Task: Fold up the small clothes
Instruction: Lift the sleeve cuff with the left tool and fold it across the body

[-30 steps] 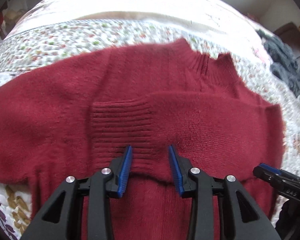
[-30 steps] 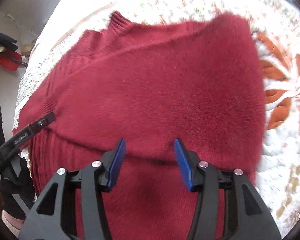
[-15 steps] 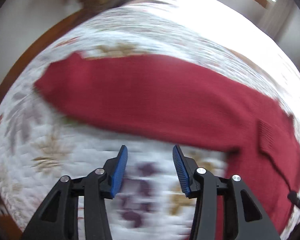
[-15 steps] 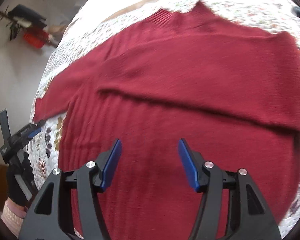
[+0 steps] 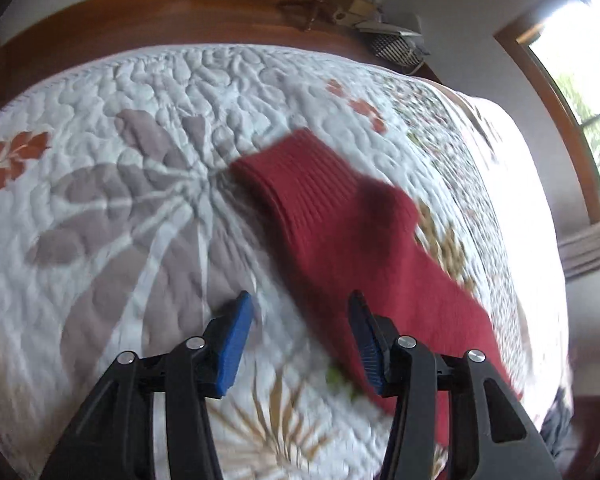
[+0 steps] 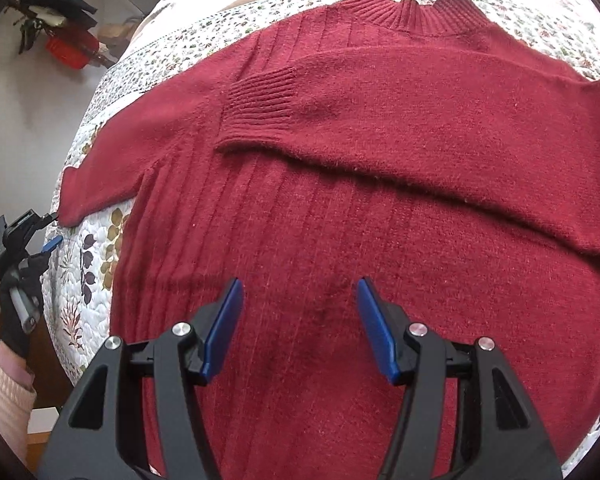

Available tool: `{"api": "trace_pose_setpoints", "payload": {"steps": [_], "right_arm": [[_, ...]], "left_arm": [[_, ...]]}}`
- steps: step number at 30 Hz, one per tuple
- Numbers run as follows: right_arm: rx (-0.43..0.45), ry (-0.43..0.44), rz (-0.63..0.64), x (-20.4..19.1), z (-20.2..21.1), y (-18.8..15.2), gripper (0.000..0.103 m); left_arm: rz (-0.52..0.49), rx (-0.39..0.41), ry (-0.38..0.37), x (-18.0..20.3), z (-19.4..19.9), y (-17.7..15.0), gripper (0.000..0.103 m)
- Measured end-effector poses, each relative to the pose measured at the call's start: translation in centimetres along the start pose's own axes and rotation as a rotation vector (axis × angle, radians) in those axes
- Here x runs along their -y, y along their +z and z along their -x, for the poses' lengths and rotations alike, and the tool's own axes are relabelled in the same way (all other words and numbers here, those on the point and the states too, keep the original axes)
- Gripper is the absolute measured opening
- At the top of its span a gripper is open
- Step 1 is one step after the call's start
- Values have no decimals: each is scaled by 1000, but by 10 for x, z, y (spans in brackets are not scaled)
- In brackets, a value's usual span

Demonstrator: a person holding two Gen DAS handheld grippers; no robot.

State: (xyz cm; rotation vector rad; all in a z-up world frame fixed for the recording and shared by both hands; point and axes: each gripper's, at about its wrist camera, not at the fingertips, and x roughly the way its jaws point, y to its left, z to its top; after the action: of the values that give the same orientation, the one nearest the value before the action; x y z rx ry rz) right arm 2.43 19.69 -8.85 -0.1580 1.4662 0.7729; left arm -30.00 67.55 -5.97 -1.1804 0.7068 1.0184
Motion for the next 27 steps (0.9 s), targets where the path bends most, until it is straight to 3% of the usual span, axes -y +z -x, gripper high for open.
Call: {"api": "trace_pose_setpoints", "payload": {"steps": [7,9,14,20,27], "right_arm": [[-7,-20,-6,-2,-7,0,59],[-5,-26,1,-3,-7,-1,59],[-4,-25,-2,0,-7,-1,59],[5,-34,-11,8,0,-1,59],[19,-40,-33,24,10,-5,59]], "left_arm": [[-5,12,-1,8,-27,27,49],[-19,18,23,11,-27,32,31],[-65,42,64,22,-27,37,9],[-176,129,74,59,-6,25,8],[-319,201,-2,114,29,-7,8]]}}
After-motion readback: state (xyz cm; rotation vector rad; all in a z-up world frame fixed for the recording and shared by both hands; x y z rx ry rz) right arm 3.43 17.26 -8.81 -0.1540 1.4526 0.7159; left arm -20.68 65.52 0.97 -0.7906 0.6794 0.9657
